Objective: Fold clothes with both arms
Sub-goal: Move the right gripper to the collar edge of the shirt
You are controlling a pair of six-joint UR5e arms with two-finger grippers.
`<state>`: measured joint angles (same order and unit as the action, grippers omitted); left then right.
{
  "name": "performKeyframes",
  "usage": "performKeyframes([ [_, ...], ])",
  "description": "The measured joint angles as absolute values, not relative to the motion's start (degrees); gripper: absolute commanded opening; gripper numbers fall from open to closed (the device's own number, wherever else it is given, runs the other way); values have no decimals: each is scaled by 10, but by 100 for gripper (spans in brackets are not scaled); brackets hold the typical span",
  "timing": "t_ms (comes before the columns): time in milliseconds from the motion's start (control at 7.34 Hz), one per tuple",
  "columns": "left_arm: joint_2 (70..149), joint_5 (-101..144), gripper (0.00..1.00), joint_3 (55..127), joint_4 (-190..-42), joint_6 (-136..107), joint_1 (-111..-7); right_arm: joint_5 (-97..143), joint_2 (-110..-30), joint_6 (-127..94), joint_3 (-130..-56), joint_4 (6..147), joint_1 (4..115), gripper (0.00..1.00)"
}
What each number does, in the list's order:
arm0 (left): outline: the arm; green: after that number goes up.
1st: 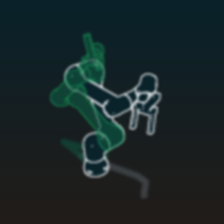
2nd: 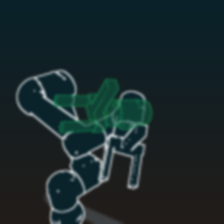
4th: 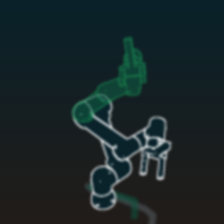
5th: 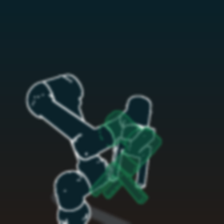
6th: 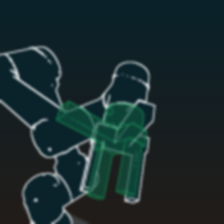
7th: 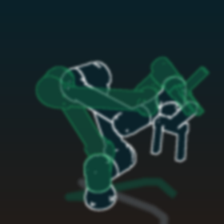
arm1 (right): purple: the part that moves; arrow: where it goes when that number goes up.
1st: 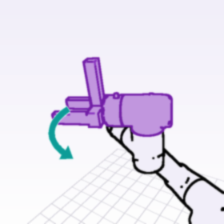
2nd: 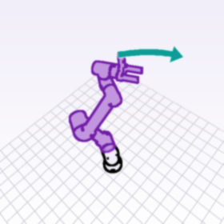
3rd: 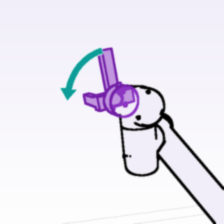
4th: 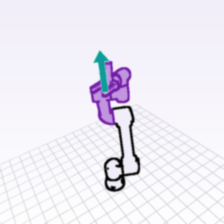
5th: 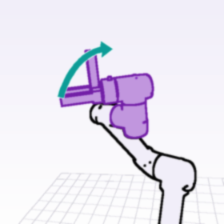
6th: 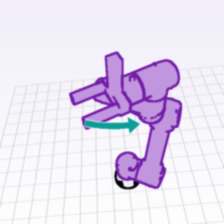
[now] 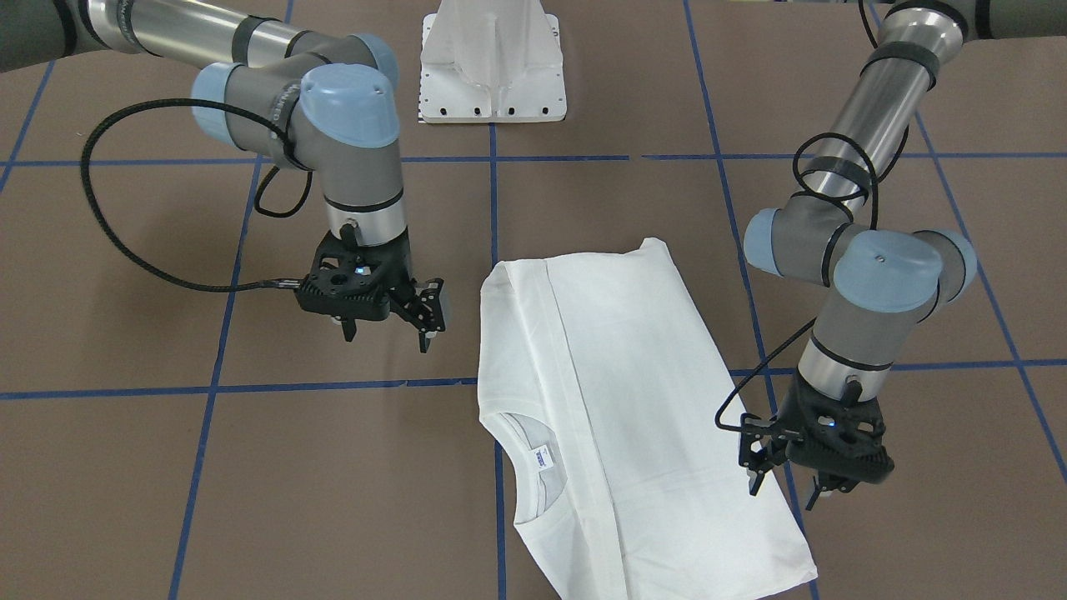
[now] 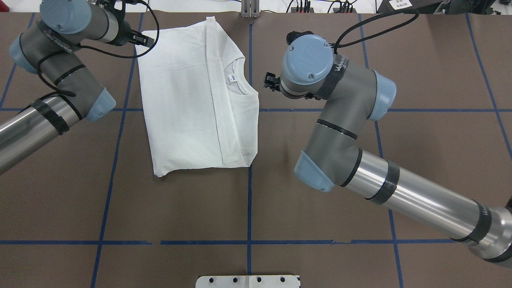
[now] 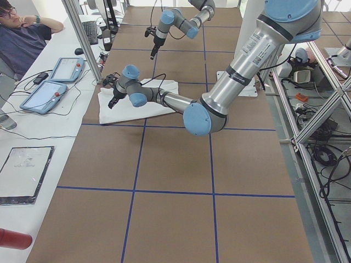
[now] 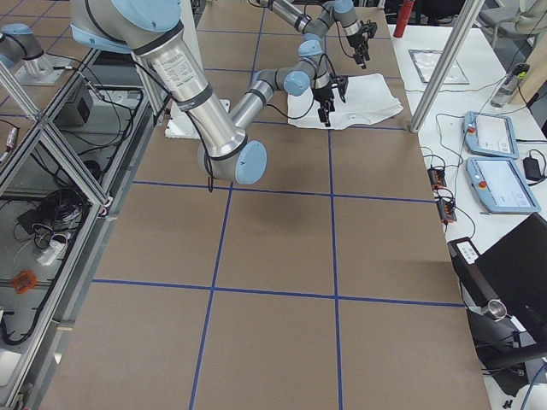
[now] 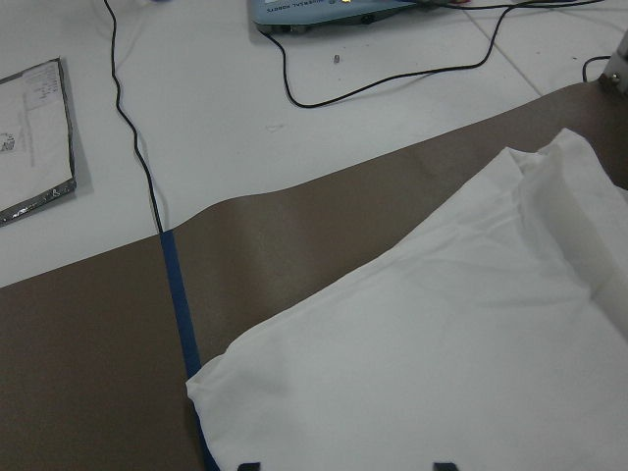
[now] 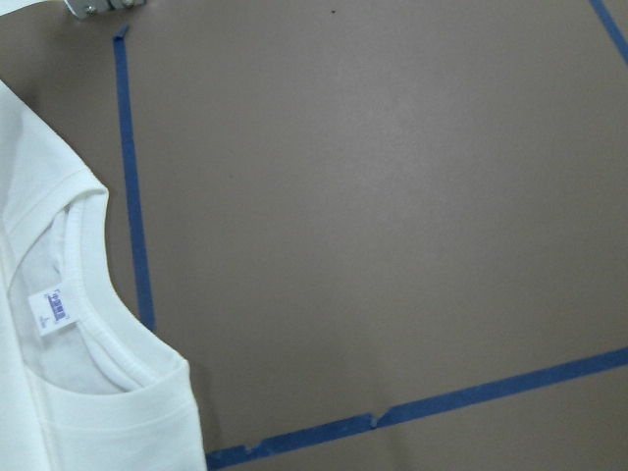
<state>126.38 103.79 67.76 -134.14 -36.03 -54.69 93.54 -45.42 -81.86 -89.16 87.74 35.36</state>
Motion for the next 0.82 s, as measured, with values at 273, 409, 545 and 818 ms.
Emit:
performKeyframes([
  [273,1230,1044,100,721,-1342,-364,-548,902,-410,-920,-826,844,307,86],
  [409,1225,1044,100,728,-1342,-365,-548,891,-401,-946,-793,811,288,83],
  [545,1221,1044,100,733,-1343,-372,-548,882,-398,-958,-770,788,274,78],
  [818,1210,1044,100,744,-1345,-386,-546,873,-398,-962,-757,776,260,71],
])
